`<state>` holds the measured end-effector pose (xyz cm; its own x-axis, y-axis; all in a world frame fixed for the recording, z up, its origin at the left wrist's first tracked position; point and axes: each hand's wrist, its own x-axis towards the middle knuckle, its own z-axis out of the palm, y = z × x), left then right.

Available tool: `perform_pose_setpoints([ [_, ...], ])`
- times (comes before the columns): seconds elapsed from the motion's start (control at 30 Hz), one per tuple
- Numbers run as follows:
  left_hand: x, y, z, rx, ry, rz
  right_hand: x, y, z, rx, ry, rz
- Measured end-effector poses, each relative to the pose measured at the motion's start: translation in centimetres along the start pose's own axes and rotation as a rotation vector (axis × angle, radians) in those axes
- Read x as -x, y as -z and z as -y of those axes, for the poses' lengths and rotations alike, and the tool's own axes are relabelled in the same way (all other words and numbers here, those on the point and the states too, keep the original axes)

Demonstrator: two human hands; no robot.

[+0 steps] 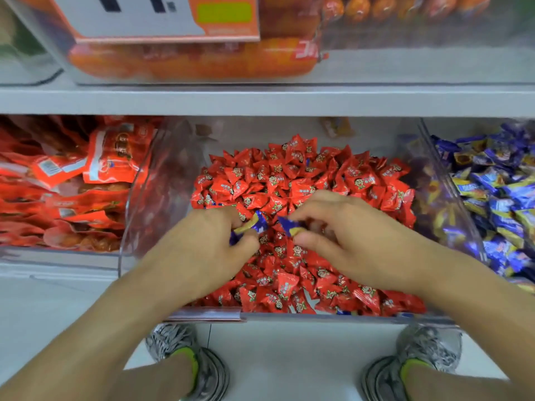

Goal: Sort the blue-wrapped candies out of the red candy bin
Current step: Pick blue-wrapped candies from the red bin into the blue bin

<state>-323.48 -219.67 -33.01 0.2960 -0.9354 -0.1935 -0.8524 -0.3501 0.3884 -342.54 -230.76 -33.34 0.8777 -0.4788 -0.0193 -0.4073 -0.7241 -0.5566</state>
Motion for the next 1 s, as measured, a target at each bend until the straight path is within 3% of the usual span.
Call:
perform_pose_setpoints([
  [0.1, 1.8, -0.9, -1.5, 0.247, 0.1, 0.027, -0.7, 1.0, 0.5, -0.12, -0.002, -0.12],
  [0.37, 2.0, -0.1, 1.8, 0.285, 0.153, -0.089, -8.3, 0.8, 4.3, -0.25, 0.036, -0.146],
  [0.57, 2.1, -0.7, 2.7, 0.271, 0.154, -0.109, -15.4, -2.8, 4.4, 0.232, 0.085, 0.32],
  [0.7, 2.5, -1.4, 2.2, 0.17, 0.163, -0.062, -15.2, -1.9, 2.3, 0.352, 0.088, 0.497],
  [0.8, 2.8, -1.4, 2.0, 0.135, 0.143, -0.054, -14.3, -0.7, 1.4, 0.373, 0.065, 0.521],
  [1.0, 2.5, -1.4, 2.1, 0.097, 0.122, -0.063, -12.4, -0.2, 0.2, 0.228, 0.083, 0.394],
])
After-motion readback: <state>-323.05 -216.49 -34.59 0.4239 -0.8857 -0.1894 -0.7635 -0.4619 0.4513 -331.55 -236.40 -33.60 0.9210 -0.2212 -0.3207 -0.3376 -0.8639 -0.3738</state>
